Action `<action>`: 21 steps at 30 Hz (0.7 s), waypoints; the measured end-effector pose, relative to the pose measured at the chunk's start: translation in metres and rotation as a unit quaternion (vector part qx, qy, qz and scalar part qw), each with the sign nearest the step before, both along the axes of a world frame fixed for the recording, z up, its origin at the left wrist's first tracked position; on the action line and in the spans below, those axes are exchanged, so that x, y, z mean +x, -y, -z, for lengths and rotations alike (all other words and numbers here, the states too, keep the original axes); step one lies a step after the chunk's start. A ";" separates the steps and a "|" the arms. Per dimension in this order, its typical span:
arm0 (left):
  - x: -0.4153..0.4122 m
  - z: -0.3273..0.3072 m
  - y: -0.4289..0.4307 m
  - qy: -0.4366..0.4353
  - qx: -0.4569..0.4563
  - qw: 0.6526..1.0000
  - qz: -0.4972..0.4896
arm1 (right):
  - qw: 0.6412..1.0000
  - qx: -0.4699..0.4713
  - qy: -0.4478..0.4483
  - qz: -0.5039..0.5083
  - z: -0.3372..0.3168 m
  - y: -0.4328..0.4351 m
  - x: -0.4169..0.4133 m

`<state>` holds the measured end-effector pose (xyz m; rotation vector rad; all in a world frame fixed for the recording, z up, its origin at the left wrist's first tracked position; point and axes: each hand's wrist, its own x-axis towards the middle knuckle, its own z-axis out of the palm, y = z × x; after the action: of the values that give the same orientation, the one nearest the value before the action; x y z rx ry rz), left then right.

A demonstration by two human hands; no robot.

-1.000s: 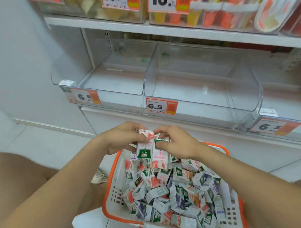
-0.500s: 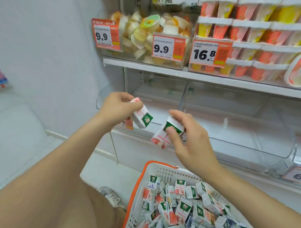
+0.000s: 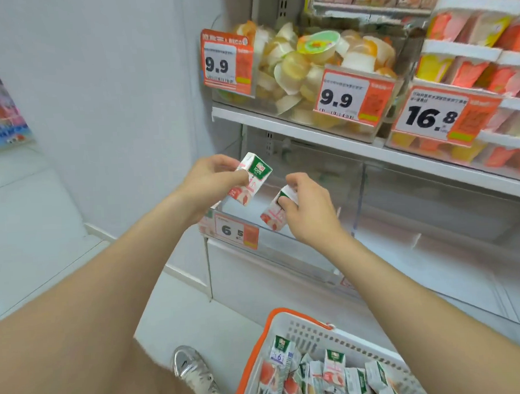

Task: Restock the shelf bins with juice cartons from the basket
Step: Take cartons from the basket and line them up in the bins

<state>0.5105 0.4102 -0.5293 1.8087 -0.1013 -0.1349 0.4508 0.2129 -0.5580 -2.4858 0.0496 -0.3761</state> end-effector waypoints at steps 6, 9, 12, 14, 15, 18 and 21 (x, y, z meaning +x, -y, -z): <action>0.018 0.021 -0.010 0.152 0.264 0.949 0.078 | 0.992 0.076 -0.060 -0.085 0.015 -0.011 0.022; 0.020 0.026 -0.012 0.170 0.326 0.925 0.094 | 0.988 0.041 -0.054 -0.142 0.019 -0.013 0.023; 0.015 0.029 -0.006 0.183 0.419 0.882 0.116 | 0.984 -0.003 -0.060 -0.168 0.025 -0.015 0.027; 0.012 0.032 -0.002 0.177 0.496 0.840 0.132 | 0.981 -0.036 -0.084 -0.172 0.029 -0.016 0.031; 0.011 0.033 -0.002 0.160 0.526 0.823 0.142 | 0.979 -0.048 -0.098 -0.171 0.031 -0.018 0.033; 0.014 0.034 -0.007 0.103 0.561 0.806 0.157 | 0.975 -0.042 -0.135 -0.169 0.028 -0.029 0.039; 0.016 0.028 -0.017 0.107 0.540 0.823 0.138 | 0.969 0.026 -0.198 -0.144 0.022 -0.038 0.049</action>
<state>0.5267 0.4270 -0.5575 2.9452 -0.5386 -0.2180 0.5000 0.2509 -0.5802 -2.4326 -0.1366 0.2417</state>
